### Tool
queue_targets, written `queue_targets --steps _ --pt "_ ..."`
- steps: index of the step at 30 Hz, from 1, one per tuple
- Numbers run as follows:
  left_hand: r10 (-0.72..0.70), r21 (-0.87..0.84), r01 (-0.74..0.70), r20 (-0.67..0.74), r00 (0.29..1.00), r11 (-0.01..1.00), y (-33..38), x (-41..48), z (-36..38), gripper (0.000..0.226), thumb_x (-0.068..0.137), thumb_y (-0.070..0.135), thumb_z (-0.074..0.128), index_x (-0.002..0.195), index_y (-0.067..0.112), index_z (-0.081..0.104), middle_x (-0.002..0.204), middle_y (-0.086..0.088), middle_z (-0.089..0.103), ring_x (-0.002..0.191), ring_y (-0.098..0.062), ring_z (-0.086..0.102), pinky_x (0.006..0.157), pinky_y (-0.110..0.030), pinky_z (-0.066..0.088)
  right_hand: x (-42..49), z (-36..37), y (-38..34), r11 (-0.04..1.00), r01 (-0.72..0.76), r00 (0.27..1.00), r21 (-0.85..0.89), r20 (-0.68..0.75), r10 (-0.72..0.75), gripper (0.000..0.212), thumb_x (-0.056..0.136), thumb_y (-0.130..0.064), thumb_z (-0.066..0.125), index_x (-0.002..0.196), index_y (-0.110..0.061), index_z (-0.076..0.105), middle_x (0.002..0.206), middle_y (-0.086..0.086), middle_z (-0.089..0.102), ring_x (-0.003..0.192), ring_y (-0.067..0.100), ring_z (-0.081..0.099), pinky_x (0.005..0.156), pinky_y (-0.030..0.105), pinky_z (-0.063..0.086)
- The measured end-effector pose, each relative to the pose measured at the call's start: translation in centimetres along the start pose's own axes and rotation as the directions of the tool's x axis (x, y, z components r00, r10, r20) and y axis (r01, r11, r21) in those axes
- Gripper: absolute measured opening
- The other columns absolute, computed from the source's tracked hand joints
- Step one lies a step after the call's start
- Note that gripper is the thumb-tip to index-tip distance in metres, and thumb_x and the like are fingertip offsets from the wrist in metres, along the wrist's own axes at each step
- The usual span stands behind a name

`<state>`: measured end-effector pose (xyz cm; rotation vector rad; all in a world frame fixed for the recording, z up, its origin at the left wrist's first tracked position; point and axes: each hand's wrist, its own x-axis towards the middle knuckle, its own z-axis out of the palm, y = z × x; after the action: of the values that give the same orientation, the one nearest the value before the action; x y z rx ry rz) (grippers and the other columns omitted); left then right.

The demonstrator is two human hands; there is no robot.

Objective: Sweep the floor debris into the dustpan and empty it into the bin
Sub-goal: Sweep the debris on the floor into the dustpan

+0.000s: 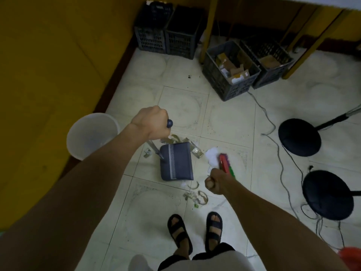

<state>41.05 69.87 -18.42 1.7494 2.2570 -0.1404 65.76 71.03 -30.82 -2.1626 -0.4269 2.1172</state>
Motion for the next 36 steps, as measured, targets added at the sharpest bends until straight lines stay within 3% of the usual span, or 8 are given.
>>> queue_targets --steps 4,7,9,13,20,26,32,36 --pt "-0.087 -0.035 0.086 -0.034 0.996 0.996 -3.6 -1.9 -0.3 0.041 0.087 0.025 0.051 0.05 0.015 0.037 0.055 -0.004 0.039 0.061 -0.026 0.05 0.057 -0.027 0.034 -2.0 4.8 1.7 0.998 0.022 1.0 -0.065 -0.007 -0.023 0.028 0.095 -0.003 0.047 0.071 -0.01 0.033 0.065 0.006 0.038 0.052 0.012 0.039 0.033 0.013 0.036" --pt "-0.163 -0.072 0.16 -0.039 0.986 0.984 -5.2 -2.9 -0.5 0.04 0.088 0.025 0.051 0.052 0.015 0.037 0.056 -0.005 0.04 0.065 -0.028 0.053 0.06 -0.028 0.039 -3.2 7.4 3.3 0.992 0.058 0.998 -0.113 -0.021 -0.06 0.027 0.098 -0.011 0.045 0.072 -0.005 0.04 0.061 0.006 0.04 0.052 0.014 0.039 0.041 0.025 0.039" --pt "-0.218 -0.101 0.214 -0.032 0.975 0.972 -6.0 -3.5 -0.5 0.04 0.088 0.025 0.052 0.052 0.016 0.037 0.056 -0.004 0.041 0.065 -0.027 0.054 0.06 -0.028 0.039 -3.6 8.9 4.4 0.993 0.077 0.997 -0.09 -0.014 -0.078 0.009 0.094 -0.01 0.045 0.094 -0.003 0.051 0.061 0.007 0.044 0.043 0.014 0.044 0.041 0.022 0.036" --pt "-0.322 -0.144 0.314 -0.029 0.946 0.938 -6.5 -4.8 -0.3 0.039 0.089 0.024 0.052 0.053 0.015 0.039 0.058 -0.01 0.049 0.06 -0.025 0.051 0.058 -0.027 0.037 -1.6 8.3 3.8 0.937 0.166 0.985 -0.307 0.004 -0.173 0.034 0.095 -0.016 0.048 0.125 -0.003 0.052 0.061 0.006 0.05 0.036 0.013 0.045 0.035 0.015 0.035" --pt "-0.567 -0.13 0.561 -0.013 0.823 0.817 -4.1 -5.8 2.4 0.036 0.091 0.027 0.049 0.057 0.017 0.041 0.057 -0.004 0.046 0.062 -0.02 0.052 0.065 -0.031 0.047 3.9 1.1 -3.3 0.553 0.296 0.918 -0.779 0.073 -0.389 0.033 0.092 -0.014 0.046 0.12 0.003 0.053 0.078 0.013 0.064 0.048 0.021 0.056 0.038 0.022 0.041" --pt "-0.689 -0.083 0.688 0.015 0.724 0.721 -0.7 -5.8 5.8 0.035 0.092 0.031 0.043 0.067 0.008 0.054 0.067 -0.012 0.055 0.067 -0.029 0.06 0.067 -0.034 0.056 9.6 -1.6 -11.9 0.267 0.37 0.87 -0.89 0.231 -0.437 0.027 0.095 -0.012 0.045 0.109 0.002 0.063 0.067 0.014 0.065 0.043 0.024 0.058 0.045 0.03 0.053" --pt "-0.747 -0.117 0.745 0.033 0.664 0.656 1.0 -8.0 8.9 0.044 0.09 0.026 0.044 0.049 0.014 0.034 0.048 -0.003 0.037 0.056 -0.025 0.051 0.057 -0.027 0.039 12.0 -0.2 -13.3 0.073 0.375 0.887 -0.924 0.335 -0.316 0.026 0.095 -0.013 0.046 0.106 0.004 0.063 0.059 0.01 0.056 0.037 0.019 0.048 0.033 0.02 0.036" --pt "-0.791 -0.155 0.784 0.027 0.612 0.601 1.7 -10.7 10.2 0.038 0.091 0.029 0.047 0.058 0.011 0.046 0.058 -0.007 0.046 0.059 -0.025 0.05 0.06 -0.028 0.043 12.1 -1.6 -11.0 0.033 0.332 0.934 -0.943 0.324 -0.151 0.012 0.09 -0.004 0.042 0.087 0.001 0.052 0.049 0.01 0.046 0.03 0.017 0.041 0.037 0.021 0.035"
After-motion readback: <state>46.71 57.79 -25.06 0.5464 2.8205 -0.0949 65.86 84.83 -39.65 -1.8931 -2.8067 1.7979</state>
